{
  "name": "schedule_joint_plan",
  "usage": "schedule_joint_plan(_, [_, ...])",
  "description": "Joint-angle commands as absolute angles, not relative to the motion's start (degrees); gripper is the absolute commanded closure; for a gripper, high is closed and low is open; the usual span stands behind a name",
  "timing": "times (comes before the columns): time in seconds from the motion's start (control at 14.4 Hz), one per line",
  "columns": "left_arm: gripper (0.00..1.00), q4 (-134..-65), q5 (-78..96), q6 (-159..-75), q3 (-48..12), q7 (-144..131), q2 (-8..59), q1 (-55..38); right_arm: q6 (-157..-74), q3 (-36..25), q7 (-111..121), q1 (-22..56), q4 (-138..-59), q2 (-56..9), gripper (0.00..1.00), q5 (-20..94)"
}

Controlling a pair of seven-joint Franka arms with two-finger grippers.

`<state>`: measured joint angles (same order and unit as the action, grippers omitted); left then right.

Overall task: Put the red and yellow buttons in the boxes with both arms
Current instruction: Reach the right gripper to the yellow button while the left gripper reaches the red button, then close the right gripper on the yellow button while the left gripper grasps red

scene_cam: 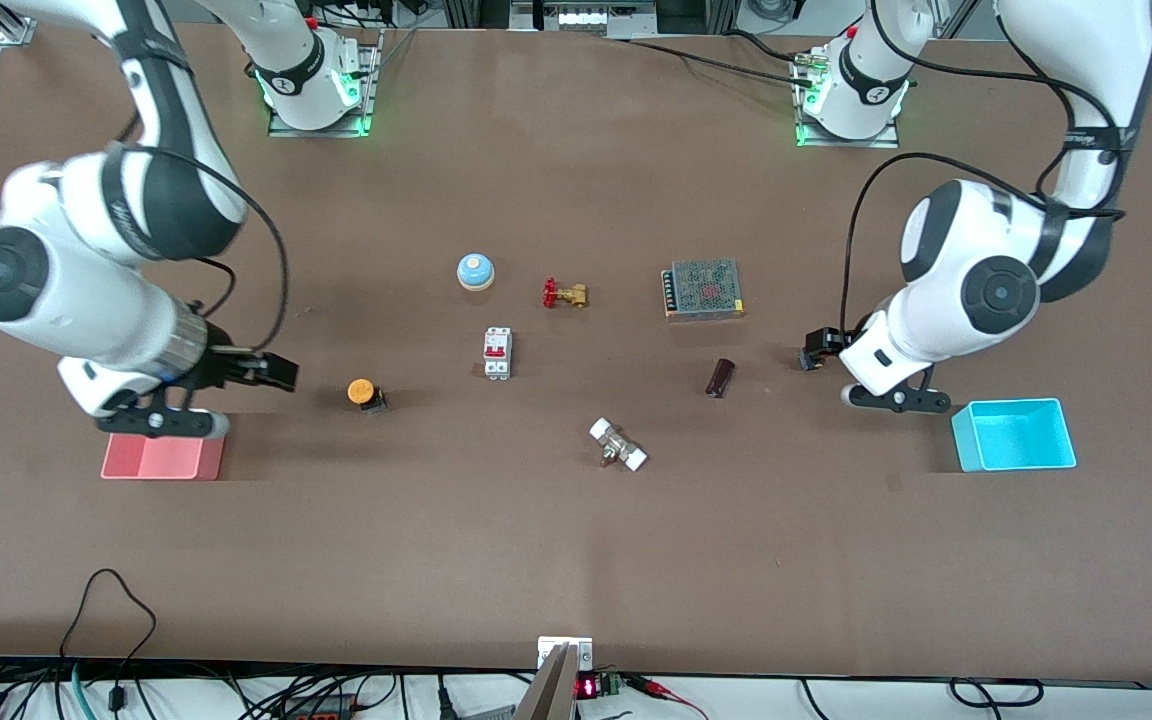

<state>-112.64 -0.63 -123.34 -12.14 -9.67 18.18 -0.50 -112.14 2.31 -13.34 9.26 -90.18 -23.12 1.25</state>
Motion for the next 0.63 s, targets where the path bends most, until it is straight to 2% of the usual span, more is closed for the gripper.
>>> schedule_joint_plan(0.0, [0.0, -124.8, -0.6, -137.0, -12.0, -9.8, 14.7, 0.3, -116.3, 2.3, -12.7, 10.1, -93.2, -24.0, 0.0, 1.1])
schedule_joint_plan(0.07, [0.0, -126.3, -0.6, -140.7, -12.0, -9.8, 15.4, 0.4, -116.7, 2.3, -12.0, 10.1, -93.5, -24.9, 0.0, 1.1])
schedule_joint_plan(0.56, [0.0, -126.6, -0.6, -143.9, -12.0, -10.0, 19.9, 0.4, -126.0, 2.3, -11.4, 12.6, -99.8, -27.0, 0.0, -2.4])
